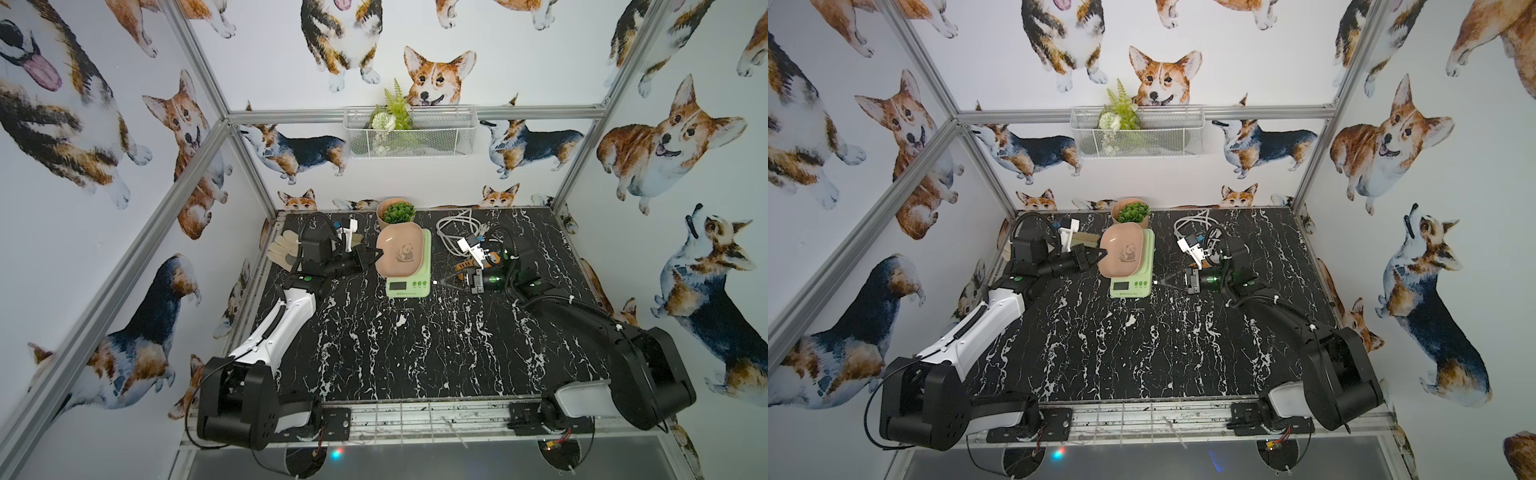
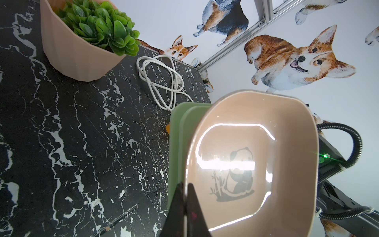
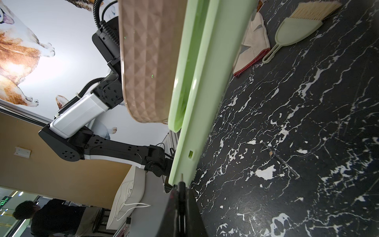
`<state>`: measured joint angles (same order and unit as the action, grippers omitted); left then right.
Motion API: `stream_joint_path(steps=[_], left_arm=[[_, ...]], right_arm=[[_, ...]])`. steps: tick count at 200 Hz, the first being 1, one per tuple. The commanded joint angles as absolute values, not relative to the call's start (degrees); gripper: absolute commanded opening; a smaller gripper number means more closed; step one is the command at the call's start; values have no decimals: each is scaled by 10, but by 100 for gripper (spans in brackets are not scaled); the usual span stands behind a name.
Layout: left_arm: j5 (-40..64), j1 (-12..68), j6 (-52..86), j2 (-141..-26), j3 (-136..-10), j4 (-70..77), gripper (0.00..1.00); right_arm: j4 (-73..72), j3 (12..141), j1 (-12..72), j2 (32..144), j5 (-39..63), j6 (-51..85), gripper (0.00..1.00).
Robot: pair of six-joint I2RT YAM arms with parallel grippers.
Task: Charge the electronic scale
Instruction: Insert the charging cable into the electronic scale.
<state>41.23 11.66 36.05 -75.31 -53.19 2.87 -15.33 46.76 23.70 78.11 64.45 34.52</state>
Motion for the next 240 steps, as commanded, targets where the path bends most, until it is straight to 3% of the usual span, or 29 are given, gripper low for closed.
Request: stream_joint_path(steps=[1,240], left_arm=[[432,116,373,-749,-532,72,0],[437,116,381,-744,-526,83,0]], right_arm=[[-142,476,239,780,641,331,0],[-105,526,244,806,628,302,0]])
